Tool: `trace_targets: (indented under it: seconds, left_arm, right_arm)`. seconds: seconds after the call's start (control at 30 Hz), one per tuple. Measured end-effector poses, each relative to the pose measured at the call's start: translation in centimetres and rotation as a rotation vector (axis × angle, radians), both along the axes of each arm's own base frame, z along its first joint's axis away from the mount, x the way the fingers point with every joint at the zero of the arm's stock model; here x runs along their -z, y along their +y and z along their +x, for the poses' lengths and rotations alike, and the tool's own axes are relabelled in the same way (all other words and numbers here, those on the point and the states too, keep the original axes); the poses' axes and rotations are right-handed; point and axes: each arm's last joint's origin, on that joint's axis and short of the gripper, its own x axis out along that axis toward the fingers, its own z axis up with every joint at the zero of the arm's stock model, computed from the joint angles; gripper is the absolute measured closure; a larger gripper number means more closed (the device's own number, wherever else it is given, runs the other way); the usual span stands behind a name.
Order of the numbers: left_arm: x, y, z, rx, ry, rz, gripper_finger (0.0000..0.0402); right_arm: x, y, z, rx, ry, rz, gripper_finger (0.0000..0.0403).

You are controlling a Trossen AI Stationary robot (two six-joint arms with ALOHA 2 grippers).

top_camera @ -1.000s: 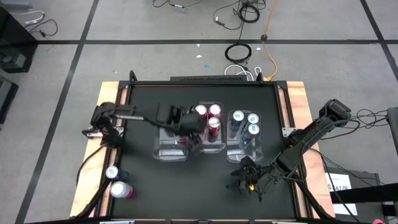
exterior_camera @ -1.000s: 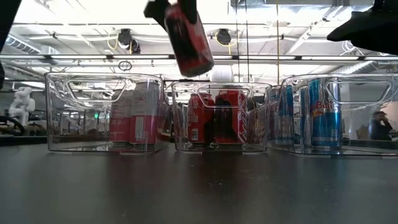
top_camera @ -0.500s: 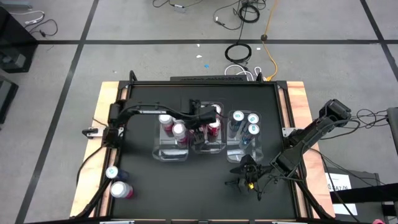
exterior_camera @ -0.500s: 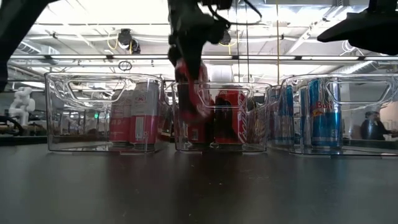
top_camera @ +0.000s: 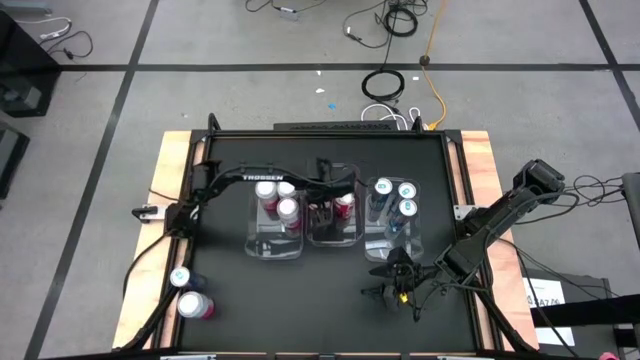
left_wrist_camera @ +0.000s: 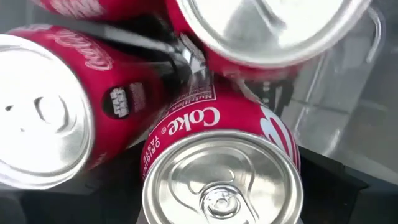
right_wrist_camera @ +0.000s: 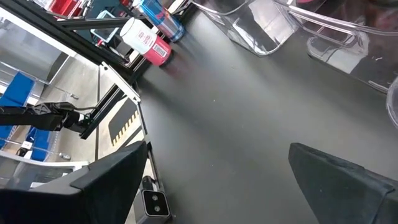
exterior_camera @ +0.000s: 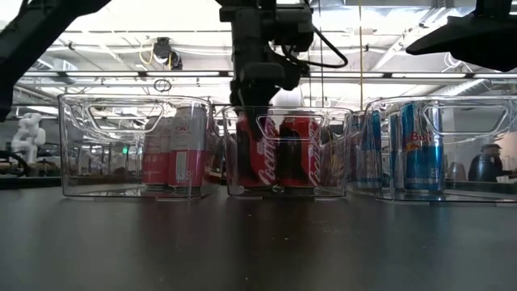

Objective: Sort soda cans
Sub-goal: Put the red soda can into the center transparent bin, then put the white orange soda can into the middle left transparent bin

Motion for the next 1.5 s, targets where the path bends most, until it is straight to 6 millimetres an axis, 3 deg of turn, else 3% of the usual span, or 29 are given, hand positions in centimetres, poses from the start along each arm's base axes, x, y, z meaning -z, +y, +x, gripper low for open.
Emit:
trace_targets:
  seconds: [0.47, 0.8, 1.0, 1.13, 1.27, 1.5]
  left_arm:
    - [-0.1, 0.3, 0.6, -0.012, -0.062, 0.02, 0.0067]
    - [-0.2, 0.3, 0.6, -0.013, -0.066, 0.026, 0.0009]
    - [-0.7, 0.3, -0.1, -0.033, -0.002, 0.016, 0.0002]
    - [-2.0, 0.4, -0.9, -0.112, 0.053, 0.002, 0.0002]
    - [-4.7, -0.2, -1.8, -0.194, 0.021, -0.007, 0.0002]
    - [-9.6, -4.1, -4.2, -0.295, -0.111, -0.043, 0.0002]
  right_arm:
    - [0.0, 0.0, 0.0, 0.003, 0.0, 0.006, 0.0018]
    - [0.0, 0.0, 0.0, 0.004, 0.001, 0.01, 0.0018]
    - [0.0, 0.0, 0.0, 0.003, 0.001, 0.011, 0.0018]
    - [0.0, 0.0, 0.0, -0.006, 0.003, 0.004, 0.0018]
    - [0.0, 0.0, 0.0, -0.02, 0.004, -0.02, 0.0018]
    - [0.1, 0.1, -0.1, -0.034, 0.013, -0.037, 0.0018]
